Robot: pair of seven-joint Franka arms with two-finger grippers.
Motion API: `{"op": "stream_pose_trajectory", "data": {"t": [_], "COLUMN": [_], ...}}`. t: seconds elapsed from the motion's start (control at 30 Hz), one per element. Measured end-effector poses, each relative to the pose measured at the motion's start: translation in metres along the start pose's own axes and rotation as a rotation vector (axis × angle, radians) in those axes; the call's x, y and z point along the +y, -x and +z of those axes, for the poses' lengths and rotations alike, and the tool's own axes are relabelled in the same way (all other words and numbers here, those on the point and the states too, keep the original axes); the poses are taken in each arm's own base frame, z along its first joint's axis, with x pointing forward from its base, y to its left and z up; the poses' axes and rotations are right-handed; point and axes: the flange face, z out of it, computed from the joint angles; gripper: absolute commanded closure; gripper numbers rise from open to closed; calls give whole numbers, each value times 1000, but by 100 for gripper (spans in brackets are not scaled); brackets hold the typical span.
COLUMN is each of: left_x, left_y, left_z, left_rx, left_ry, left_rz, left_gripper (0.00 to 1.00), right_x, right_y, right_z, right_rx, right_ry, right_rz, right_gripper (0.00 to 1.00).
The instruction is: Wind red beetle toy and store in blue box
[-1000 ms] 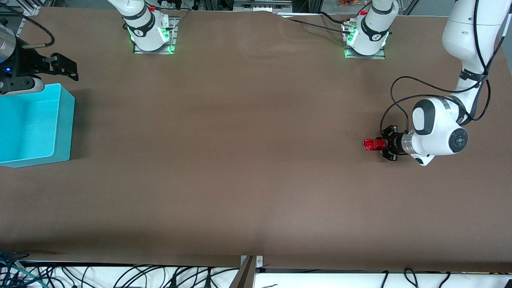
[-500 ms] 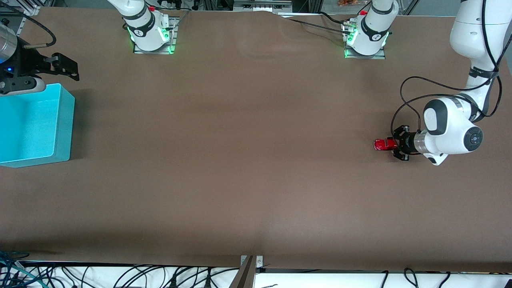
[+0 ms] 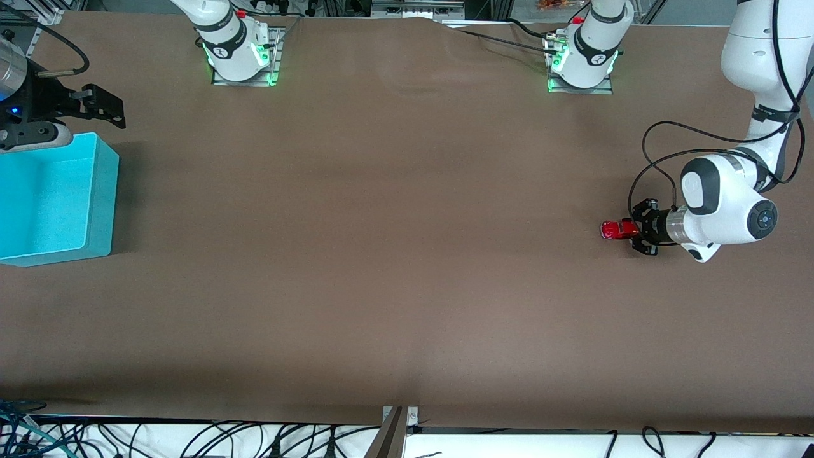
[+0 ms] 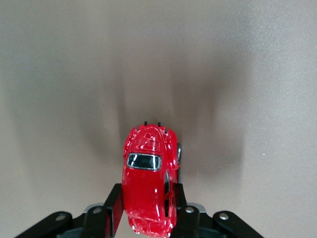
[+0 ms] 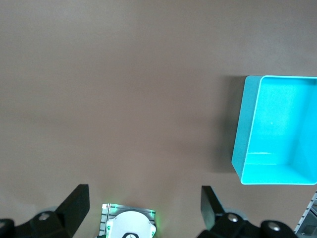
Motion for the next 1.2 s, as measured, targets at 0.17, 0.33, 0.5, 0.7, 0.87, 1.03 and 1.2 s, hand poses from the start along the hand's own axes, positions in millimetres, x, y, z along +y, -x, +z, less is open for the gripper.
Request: {"op": "stream_pose_trajectory", "data": {"t": [0.17,0.33,0.5,0.7,0.87,1.03,1.2], "left_x": [1,2,3,4,9,15,18], "left_y": [-7,-8,-8,-8,-3,8,17], "left_z": [15,19,17,15,6,-13,-37], "left_rx": [2,2,3,3,6,7,2], "left_ry": [-7,-12,-8,-4,13,28,30], "left_rz": [-11,-13,-12,-10,14,100,224], "left_gripper": [15,15,15,15,10,8,7], "right_x": [0,0,0,0,0,0,0], "right_y": [0,0,0,0,0,0,0], "right_z": [0,0,0,0,0,0,0], "right_rx": [0,1,1,1,1,1,1], "right_ry": [0,0,0,0,0,0,0], "right_rz": [0,0,0,0,0,0,0], "right_gripper": [0,0,0,0,0,0,0]}}
